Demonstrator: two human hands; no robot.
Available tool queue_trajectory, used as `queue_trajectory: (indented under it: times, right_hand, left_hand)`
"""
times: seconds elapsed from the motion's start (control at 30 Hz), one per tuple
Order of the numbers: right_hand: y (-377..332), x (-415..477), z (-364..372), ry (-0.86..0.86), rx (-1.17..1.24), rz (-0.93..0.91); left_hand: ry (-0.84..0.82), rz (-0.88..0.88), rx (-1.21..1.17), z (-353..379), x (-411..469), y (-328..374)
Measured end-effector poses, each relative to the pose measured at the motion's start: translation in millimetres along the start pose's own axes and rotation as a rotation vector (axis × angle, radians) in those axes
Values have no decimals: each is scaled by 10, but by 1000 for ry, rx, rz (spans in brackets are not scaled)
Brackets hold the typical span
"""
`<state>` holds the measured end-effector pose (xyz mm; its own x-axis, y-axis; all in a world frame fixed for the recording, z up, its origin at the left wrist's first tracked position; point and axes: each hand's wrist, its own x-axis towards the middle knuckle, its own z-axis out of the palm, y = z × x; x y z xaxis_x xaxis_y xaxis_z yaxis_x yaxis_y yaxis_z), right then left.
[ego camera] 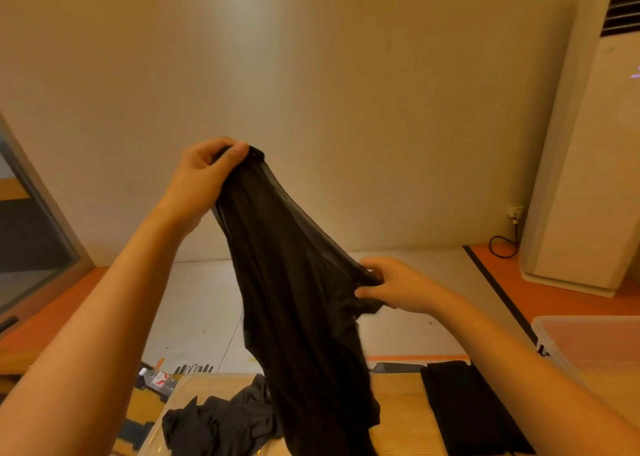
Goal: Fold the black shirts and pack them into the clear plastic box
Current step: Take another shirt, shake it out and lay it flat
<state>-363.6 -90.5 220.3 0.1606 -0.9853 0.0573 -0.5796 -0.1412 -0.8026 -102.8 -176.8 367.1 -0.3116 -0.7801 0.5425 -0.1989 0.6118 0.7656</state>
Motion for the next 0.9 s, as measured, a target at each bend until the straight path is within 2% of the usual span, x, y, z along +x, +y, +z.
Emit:
queue_trajectory:
  times: [0.07,0.13,0.2,0.3,0.53,0.9]
  right_hand:
    - [129,7,-7,55,-164,65]
    - [202,20,-86,157,-168,114]
    - [185,37,-204,270,-64,121]
    - [49,12,-355,350,234,77]
    - [-89,-78,-555,353,628,23]
    - [-261,-134,-717,319,628,-19]
  left_hand:
    - [82,9,-23,-56,26,-13]
    - [120,1,-23,-84,30,-52]
    - [136,-21,-17,-87,18,-121]
    - [151,-53,-16,-68,-13,-224]
    - [179,-109,-26,-75,-46,-405]
    - [179,-152,-37,58,-105,-556]
